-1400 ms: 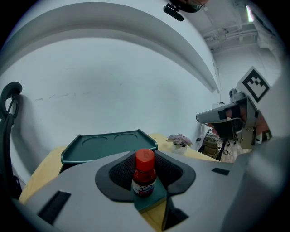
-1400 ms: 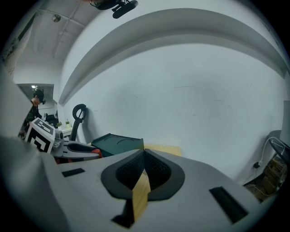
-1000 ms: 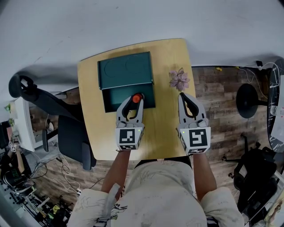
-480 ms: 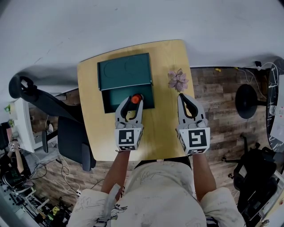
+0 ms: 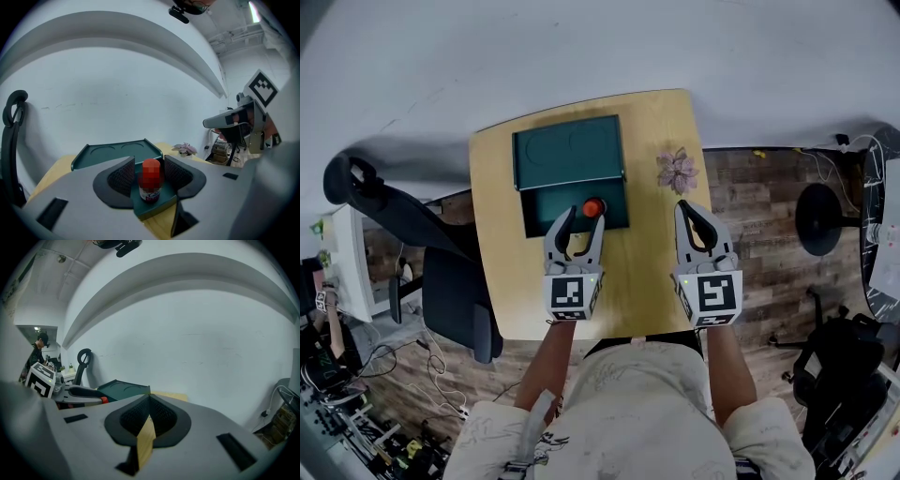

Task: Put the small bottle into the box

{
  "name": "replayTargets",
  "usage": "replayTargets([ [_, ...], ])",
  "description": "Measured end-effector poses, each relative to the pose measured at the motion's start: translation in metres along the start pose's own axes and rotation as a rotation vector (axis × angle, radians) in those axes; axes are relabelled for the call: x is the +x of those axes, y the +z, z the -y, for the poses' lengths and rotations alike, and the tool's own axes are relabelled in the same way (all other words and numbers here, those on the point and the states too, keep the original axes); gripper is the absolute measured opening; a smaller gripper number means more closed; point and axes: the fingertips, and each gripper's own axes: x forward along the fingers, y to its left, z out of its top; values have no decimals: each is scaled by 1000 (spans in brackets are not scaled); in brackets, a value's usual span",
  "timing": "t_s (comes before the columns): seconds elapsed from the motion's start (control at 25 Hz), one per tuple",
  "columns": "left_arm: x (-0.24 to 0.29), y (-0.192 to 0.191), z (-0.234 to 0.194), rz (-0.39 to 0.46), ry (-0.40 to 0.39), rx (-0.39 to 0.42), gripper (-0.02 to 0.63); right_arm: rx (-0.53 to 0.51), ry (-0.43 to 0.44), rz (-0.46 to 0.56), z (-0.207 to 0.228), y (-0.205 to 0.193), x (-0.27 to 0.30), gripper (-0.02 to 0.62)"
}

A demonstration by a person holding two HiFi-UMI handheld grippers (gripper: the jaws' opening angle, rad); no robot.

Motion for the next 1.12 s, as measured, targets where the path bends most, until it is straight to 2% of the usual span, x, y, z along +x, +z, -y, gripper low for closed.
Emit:
replayTargets([
  [0.4,-44,8,-16,49,40,-11,203,-42,13,32,-32,19,-21,15],
  [1.12,-173,19,-98,166,223,-40,202,-173,75,105,-128,56,-59,15],
])
